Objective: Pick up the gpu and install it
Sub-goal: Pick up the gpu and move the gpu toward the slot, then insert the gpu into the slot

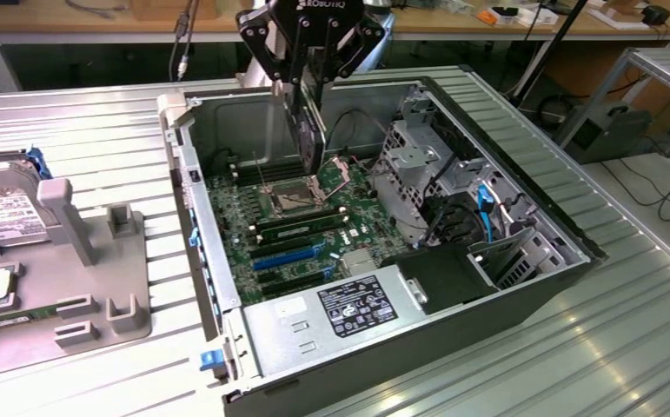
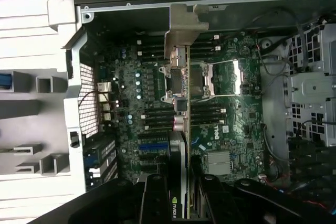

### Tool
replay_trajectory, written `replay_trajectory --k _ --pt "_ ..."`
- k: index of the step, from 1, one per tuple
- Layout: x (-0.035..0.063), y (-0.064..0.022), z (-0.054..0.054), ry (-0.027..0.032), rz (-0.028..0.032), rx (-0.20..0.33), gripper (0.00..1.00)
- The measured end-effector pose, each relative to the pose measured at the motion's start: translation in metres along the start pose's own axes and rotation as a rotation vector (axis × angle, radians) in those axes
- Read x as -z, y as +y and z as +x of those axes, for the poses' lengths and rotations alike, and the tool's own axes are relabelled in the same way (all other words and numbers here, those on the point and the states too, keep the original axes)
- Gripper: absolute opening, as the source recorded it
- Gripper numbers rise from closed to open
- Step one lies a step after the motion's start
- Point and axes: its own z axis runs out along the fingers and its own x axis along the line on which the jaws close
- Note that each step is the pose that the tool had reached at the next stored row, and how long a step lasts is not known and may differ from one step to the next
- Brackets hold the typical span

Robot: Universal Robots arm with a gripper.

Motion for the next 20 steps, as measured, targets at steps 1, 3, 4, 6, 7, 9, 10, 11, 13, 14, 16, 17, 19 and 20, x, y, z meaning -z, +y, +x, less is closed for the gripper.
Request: replay_trajectory --k 1,3,4,6,7,9,10,11,13,14,16,17,19,20 --pt "-0.0001 0.0002 -0.0024 -0.0001 0.0 0.0 0.27" --pt "-0.0002 0.0004 -0.0059 0.0 0.0 0.0 0.27" --pt "-0.0002 0.0006 -0.0077 0.0 -0.0001 0.0 0.27" --pt "-0.0003 0.0008 -0.0117 0.0 0.0 0.0 0.27" --pt "-0.0003 0.0008 -0.0119 -0.0001 -0.0001 0.0 0.27" --pt "-0.0003 0.0009 -0.0121 0.0 0.0 0.0 0.27" --pt "-0.0003 0.0009 -0.012 0.0 -0.0001 0.0 0.27" --pt "-0.0003 0.0009 -0.0121 0.0 0.0 0.0 0.27" --pt "-0.0003 0.0009 -0.0121 -0.0001 -0.0001 0.0 0.27" --pt "-0.0003 0.0009 -0.0121 0.0 -0.0001 0.0 0.27" --pt "-0.0003 0.0009 -0.0121 0.0 -0.0001 0.0 0.27" --pt "-0.0003 0.0009 -0.0121 0.0 0.0 0.0 0.27" --pt "-0.0003 0.0009 -0.0121 0.0 0.0 0.0 0.27" --pt "-0.0003 0.0009 -0.0121 -0.0001 -0.0001 0.0 0.27"
